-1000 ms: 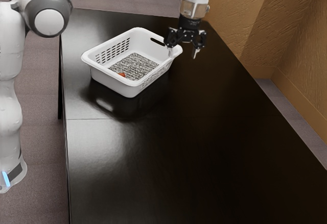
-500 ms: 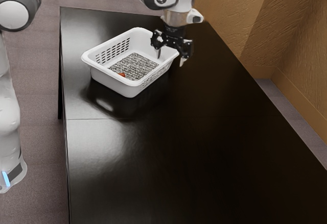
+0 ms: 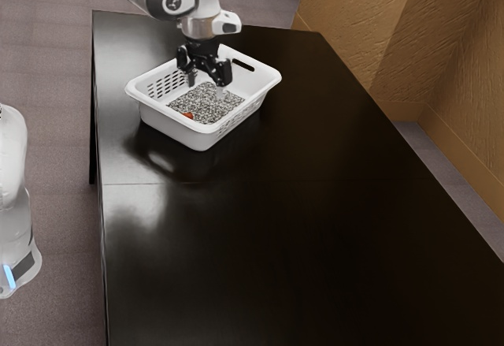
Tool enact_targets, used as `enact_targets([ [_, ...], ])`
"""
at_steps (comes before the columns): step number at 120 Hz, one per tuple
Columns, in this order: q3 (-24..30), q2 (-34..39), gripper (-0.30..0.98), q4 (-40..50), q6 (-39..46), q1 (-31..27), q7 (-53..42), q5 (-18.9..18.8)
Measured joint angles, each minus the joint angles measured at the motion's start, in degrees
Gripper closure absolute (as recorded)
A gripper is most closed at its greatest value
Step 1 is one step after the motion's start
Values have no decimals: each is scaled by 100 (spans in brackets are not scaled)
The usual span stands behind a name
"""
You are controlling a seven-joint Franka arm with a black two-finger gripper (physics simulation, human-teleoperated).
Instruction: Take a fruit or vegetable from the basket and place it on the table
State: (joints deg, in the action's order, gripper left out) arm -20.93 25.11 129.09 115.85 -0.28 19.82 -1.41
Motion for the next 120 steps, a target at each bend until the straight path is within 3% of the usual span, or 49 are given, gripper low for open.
enact_targets([
  [42, -250, -467, 1, 150, 484, -159, -636, -42],
  [71, -289, -208, 1, 587, 594, -383, -901, -43],
  [120, -289, -457, 1, 620, 688, -463, -1162, 0],
])
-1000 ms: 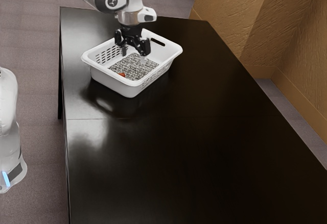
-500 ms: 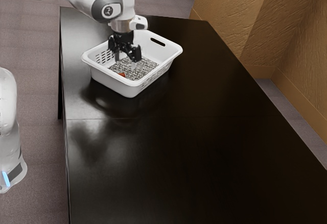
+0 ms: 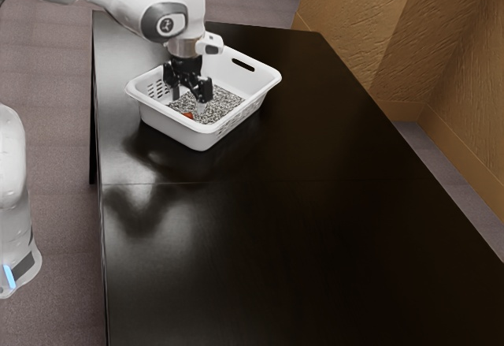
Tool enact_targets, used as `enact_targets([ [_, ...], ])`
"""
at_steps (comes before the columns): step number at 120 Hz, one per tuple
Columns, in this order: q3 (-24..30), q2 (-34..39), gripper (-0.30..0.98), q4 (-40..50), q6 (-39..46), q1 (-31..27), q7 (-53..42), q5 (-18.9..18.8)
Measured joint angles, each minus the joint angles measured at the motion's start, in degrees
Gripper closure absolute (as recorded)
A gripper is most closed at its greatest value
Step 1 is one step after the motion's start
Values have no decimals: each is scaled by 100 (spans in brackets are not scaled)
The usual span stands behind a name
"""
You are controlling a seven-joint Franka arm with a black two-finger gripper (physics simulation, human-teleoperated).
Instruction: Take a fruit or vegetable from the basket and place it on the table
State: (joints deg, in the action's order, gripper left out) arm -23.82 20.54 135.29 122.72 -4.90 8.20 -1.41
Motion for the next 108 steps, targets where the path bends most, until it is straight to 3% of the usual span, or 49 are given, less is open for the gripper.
enact_targets([
  [108, -10, -190, 0, 169, 126, -99, 747, 149],
])
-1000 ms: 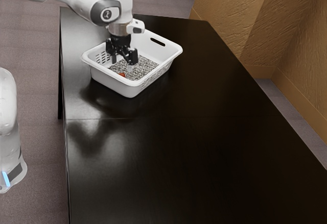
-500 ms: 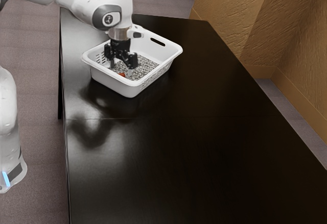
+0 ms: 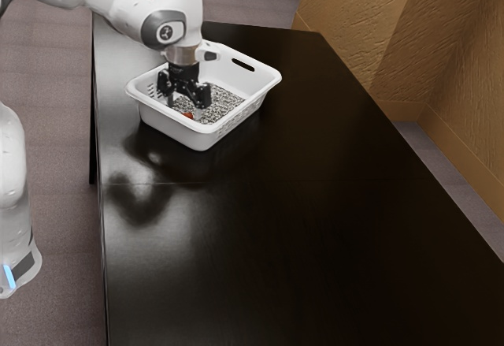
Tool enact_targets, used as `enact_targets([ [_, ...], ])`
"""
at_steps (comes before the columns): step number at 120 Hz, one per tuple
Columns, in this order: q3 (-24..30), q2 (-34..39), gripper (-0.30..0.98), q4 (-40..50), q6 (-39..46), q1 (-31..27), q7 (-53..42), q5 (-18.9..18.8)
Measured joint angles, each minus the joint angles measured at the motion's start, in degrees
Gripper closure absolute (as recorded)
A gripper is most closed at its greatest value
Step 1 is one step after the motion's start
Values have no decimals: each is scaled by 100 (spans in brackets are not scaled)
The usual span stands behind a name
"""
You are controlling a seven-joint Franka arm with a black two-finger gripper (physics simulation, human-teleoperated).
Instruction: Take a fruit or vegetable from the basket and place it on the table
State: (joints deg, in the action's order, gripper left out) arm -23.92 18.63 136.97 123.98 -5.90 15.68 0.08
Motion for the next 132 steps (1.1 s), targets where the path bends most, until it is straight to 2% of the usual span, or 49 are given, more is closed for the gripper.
enact_targets([
  [108, 1, -470, 3, 33, 411, 24, 253, -17],
  [132, 1, -527, 12, 33, 486, 25, 271, -17],
])
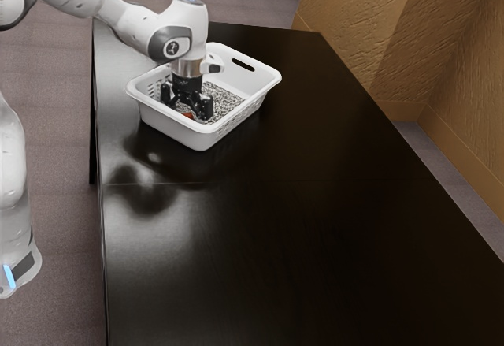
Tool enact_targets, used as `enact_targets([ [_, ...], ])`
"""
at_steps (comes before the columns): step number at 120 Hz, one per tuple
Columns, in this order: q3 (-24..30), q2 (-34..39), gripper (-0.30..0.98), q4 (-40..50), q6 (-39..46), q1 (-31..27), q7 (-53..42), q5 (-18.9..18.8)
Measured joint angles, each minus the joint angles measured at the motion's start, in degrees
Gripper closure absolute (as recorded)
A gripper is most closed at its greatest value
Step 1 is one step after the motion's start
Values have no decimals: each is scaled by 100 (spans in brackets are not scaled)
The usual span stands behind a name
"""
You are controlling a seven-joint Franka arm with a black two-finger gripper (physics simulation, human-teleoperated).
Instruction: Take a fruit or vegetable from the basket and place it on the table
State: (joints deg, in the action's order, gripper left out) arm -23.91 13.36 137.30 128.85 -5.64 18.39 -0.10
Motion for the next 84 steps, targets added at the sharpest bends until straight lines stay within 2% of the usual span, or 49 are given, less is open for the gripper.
enact_targets([
  [31, 0, -9, 38, -7, 46, 20, 26, -20],
  [45, 1, -23, 39, -1, 56, 14, 42, -27],
  [59, 2, -42, 26, -6, 70, 18, 61, -36],
  [70, 1, -36, 22, -8, 80, 39, 72, -35],
  [74, 1, -21, 24, -8, 83, 45, 73, -32],
  [84, 0, 26, 39, -2, 89, 51, 72, -27],
])
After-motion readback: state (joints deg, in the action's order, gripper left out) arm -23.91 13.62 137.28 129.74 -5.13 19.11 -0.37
